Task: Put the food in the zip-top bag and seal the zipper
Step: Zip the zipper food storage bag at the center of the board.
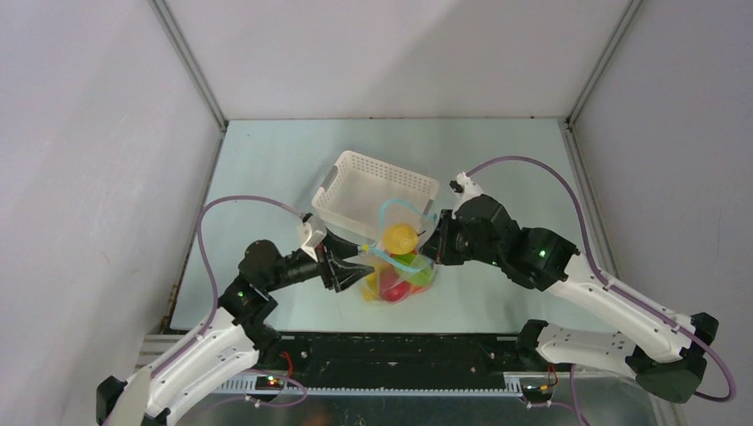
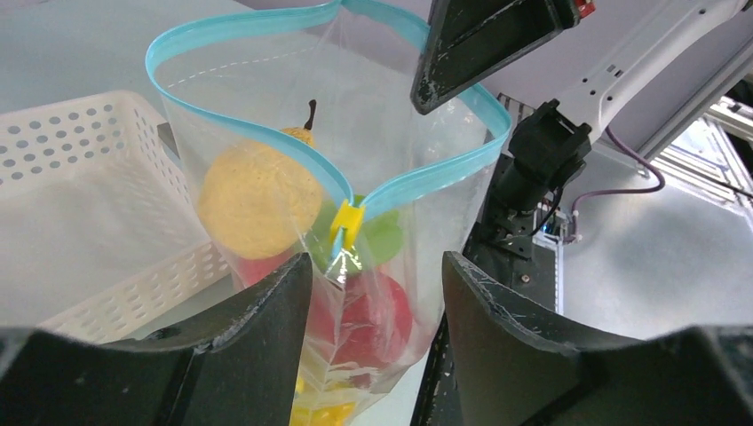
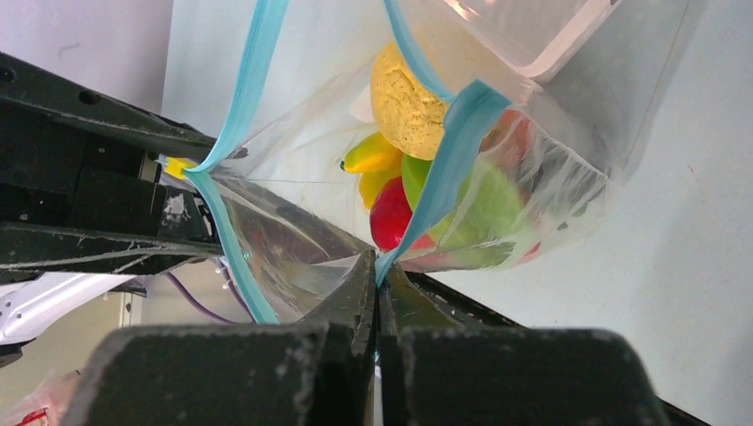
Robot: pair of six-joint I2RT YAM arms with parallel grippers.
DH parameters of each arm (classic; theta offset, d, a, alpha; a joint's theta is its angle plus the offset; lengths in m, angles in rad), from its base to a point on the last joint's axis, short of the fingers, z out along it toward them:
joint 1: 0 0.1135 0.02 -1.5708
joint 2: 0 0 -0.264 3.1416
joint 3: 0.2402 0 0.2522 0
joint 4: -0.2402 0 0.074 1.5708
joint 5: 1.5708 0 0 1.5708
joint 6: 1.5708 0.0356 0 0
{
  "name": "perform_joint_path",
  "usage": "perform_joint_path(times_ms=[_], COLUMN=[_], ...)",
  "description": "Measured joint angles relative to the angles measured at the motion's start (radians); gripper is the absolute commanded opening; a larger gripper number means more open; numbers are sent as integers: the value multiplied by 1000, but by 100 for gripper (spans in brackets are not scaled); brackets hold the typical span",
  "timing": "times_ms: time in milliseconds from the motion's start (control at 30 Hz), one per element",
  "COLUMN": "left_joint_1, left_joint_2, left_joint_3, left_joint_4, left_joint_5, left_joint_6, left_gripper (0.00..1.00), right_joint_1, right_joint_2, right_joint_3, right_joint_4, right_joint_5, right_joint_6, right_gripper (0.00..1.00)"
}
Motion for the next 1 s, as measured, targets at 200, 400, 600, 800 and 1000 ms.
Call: perform_joint_path(times_ms=[200, 400, 600, 800, 1000], left_joint_1=[0, 0, -1, -2, -24], left_joint_2=[27, 76, 104, 74, 8], left_joint_3=[0, -18, -39, -43, -48], left_joint_4=[0, 45, 98, 119, 86], left_joint_5=[0, 25, 56, 71, 68], left_joint_6=[42, 59, 51, 52, 71], left_gripper=[61, 50, 3, 0, 0], right_joint_1=[0, -1, -3, -8, -14], right_joint_2=[-16, -19, -19, -19, -33], right_joint_3=[-6, -6, -8, -16, -20], right_joint_4=[0, 0, 0, 0, 13], right_joint_5=[-8, -16, -18, -18, -21], right_joint_6=[0, -1, -3, -3, -83], right_gripper=[0, 0, 0, 17, 65])
